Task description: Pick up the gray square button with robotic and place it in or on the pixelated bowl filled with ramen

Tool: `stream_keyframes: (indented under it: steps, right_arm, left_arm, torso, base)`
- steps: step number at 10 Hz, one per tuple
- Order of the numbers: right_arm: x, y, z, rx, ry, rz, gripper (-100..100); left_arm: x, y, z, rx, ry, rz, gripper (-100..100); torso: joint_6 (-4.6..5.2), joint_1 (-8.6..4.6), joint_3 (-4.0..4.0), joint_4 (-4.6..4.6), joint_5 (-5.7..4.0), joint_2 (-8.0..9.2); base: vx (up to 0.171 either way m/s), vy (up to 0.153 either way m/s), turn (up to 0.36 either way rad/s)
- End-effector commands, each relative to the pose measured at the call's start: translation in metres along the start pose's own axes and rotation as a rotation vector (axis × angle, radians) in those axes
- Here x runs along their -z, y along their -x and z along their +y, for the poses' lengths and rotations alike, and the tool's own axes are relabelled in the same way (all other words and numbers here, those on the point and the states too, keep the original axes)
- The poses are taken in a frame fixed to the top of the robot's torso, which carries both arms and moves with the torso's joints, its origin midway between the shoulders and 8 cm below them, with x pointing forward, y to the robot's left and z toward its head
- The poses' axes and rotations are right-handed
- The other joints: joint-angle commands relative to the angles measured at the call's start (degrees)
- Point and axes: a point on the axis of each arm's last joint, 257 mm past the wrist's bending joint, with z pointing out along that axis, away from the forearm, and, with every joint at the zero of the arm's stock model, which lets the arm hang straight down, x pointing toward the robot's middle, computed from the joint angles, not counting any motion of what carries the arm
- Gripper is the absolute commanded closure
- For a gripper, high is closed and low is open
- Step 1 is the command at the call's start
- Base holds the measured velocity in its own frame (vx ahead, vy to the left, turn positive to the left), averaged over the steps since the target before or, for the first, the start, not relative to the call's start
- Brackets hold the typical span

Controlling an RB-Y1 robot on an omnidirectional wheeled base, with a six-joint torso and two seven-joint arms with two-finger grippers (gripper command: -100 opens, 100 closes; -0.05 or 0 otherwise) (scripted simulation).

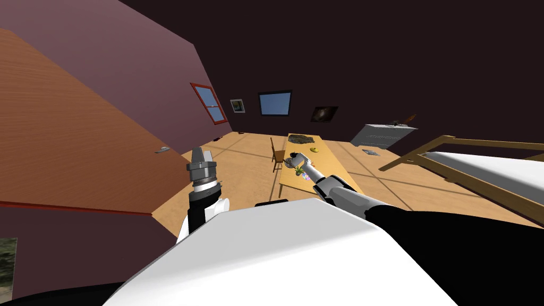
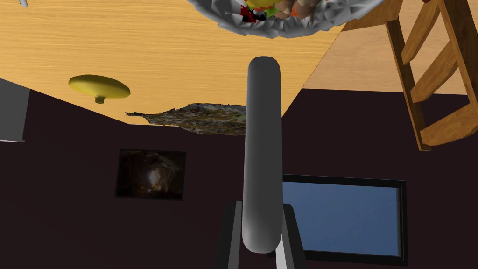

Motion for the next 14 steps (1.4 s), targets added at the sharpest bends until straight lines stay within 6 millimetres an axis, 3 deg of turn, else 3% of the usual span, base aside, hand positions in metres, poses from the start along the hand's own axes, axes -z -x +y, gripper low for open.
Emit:
stream_keyframes:
  steps: [1, 2, 3, 7, 8, 9, 14]
  right_arm:
    - [0.000, -0.010, -0.001, -0.006, -0.008, 0.032, 100]
    - [0.000, -0.006, 0.000, -0.004, -0.004, 0.020, 100]
    - [0.000, -0.007, 0.000, -0.004, -0.005, 0.024, -100]
    - [0.000, -0.007, 0.001, -0.004, -0.005, 0.023, -100]
    - [0.000, -0.007, 0.001, -0.004, -0.005, 0.023, 0]
    - [0.003, 0.003, 0.006, -0.005, -0.006, 0.023, -100]
    - [0.014, 0.028, 0.018, -0.003, -0.008, 0.024, -100]
  left_arm:
    - [0.000, 0.000, 0.000, 0.000, 0.000, 0.000, 0]
    - [0.000, 0.000, 0.000, 0.000, 0.000, 0.000, 0]
    - [0.000, 0.000, 0.000, 0.000, 0.000, 0.000, 0]
    - [0.000, 0.000, 0.000, 0.000, 0.000, 0.000, 0]
    - [0.000, 0.000, 0.000, 0.000, 0.000, 0.000, 0]
    - [0.000, 0.000, 0.000, 0.000, 0.000, 0.000, 0]
    - [0.000, 0.000, 0.000, 0.000, 0.000, 0.000, 0]
  torso:
    - [0.00, 0.00, 0.00, 0.00, 0.00, 0.00]
    - [0.01, -0.05, 0.01, 0.01, -0.01, 0.02]
    - [0.05, -0.18, 0.06, 0.05, -0.01, 0.08]
    - [0.06, -0.32, 0.12, 0.07, -0.04, 0.17]
    - [0.06, -0.32, 0.12, 0.07, -0.04, 0.17]
    - [0.07, -0.32, 0.12, 0.07, -0.04, 0.17]
    - [0.07, -0.39, 0.16, 0.09, -0.05, 0.24]
  base:
    - [0.023, 0.057, 0.048]
    - [0.010, 0.027, 0.010]
    - [0.003, 0.006, 0.000]
    - [0.000, 0.000, 0.000]
    - [0.000, 0.000, 0.000]
    - [-0.011, -0.013, -0.002]
    - [-0.017, -0.023, 0.001]
